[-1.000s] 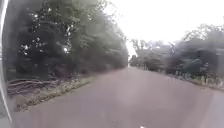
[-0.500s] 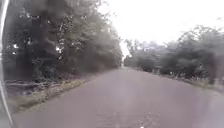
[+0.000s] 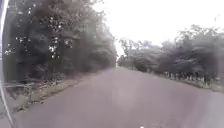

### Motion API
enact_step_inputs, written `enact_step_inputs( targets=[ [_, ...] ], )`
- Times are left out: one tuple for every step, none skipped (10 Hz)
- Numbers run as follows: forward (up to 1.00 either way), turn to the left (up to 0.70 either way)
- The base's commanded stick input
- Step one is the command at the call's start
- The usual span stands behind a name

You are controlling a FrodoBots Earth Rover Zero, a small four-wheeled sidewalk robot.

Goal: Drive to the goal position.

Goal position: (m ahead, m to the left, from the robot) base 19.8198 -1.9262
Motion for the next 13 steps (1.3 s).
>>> enact_step_inputs(
  targets=[
    [0.7, 0.01],
    [0.7, 0.01],
    [0.7, 0.01],
    [0.7, 0.01],
    [0.7, 0.01],
    [0.7, 0.01],
    [0.7, 0.0],
    [0.7, 0.0],
    [0.7, -0.01],
    [0.7, 0.0],
    [0.7, 0.01],
    [0.7, 0.01],
    [0.7, 0.01]
  ],
)
